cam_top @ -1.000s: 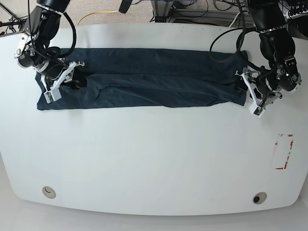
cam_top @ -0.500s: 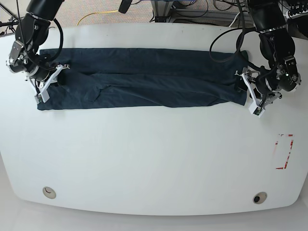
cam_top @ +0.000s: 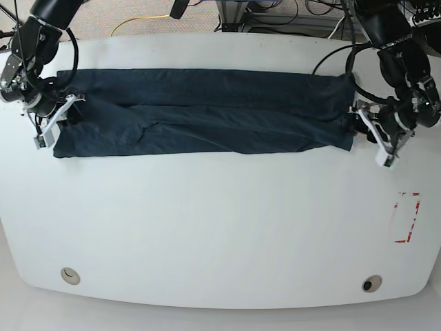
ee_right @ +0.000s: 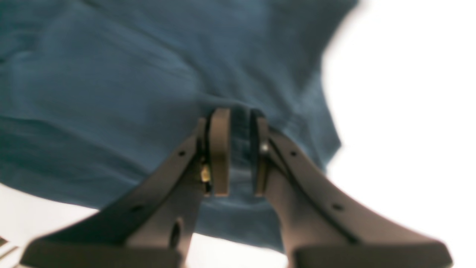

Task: Fold the T-shirt properly
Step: 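Move the left gripper inward along the shirt and grasp its end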

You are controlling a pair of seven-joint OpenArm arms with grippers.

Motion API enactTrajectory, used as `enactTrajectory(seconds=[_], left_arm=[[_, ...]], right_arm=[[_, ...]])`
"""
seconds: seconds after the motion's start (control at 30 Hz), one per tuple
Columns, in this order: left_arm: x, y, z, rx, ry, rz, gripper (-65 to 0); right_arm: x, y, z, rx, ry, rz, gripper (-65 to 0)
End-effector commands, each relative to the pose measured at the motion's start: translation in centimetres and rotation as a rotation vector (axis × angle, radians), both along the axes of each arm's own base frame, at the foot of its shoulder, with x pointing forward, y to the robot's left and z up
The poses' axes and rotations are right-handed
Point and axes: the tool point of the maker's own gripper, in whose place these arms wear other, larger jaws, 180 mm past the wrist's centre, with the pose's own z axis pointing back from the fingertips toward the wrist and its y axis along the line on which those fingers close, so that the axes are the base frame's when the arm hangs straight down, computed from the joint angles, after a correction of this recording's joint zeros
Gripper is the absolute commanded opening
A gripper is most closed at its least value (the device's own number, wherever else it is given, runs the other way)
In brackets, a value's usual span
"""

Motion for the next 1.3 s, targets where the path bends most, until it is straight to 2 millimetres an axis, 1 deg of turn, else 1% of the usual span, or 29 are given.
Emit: enactTrajectory(seconds=[0.0,0.1,0.13,0.23,0.33,0.43,0.53,0.67,0.73,0.87,0.97,1.07,1.17,1.27], left_arm=[[0.9,1.0,2.3,-0.047,-0.083,0.029,-24.3],[1.0,0.6,2.9,-0.091,-0.106,0.019,-18.5],[0.9,0.5,2.9,-0.096,-0.107,0.017,-17.6],[0.9,0.5,2.8,-0.095,-0.104,0.018,-17.2],[0.0,0.3,2.0,-0.103,-0.079,0.016,-17.1],[-0.5,0.1,1.6,-0.109,-0.065,0.017,-17.1],[-1.3,-0.7,0.6,-0.138,-0.042,0.023,-17.1],[-1.5,-1.6,0.3,-0.169,-0.041,0.021,-17.1],[-1.4,-2.2,0.0,-0.186,-0.041,0.022,-16.9],[-1.5,-2.8,-0.2,-0.203,-0.040,0.026,-16.9],[-1.4,-3.5,-0.5,-0.215,-0.039,0.030,-16.9],[-1.6,-3.2,-1.0,-0.186,-0.017,0.039,-16.9],[-1.9,-3.6,-1.9,-0.208,0.010,0.048,-16.9],[-2.3,-3.6,-3.0,-0.222,0.044,0.059,-16.9]], right_arm=[[0.8,0.6,1.5,-0.010,-0.044,0.017,-56.3],[0.8,1.9,1.5,0.006,-0.054,0.023,-56.3],[0.8,2.3,1.3,0.017,-0.055,0.022,-56.3],[0.9,3.5,0.9,0.045,-0.055,0.028,-56.3],[1.0,5.3,0.2,0.060,-0.036,0.076,-56.3],[0.9,6.0,-0.2,0.067,-0.024,0.096,-56.4],[0.6,5.8,-1.3,0.075,0.010,0.085,-56.6],[0.2,5.0,-3.0,0.060,0.051,0.056,-56.6],[0.1,4.7,-3.6,0.061,0.058,0.044,-56.6],[-0.5,4.4,-4.7,0.074,0.085,0.030,-56.6],[-0.7,4.4,-4.9,0.078,0.093,0.028,-56.8],[-0.7,4.4,-4.9,0.078,0.093,0.028,-56.8],[-0.8,4.4,-5.0,0.079,0.094,0.026,-56.8],[-0.8,4.5,-4.9,0.083,0.092,0.027,-56.8]])
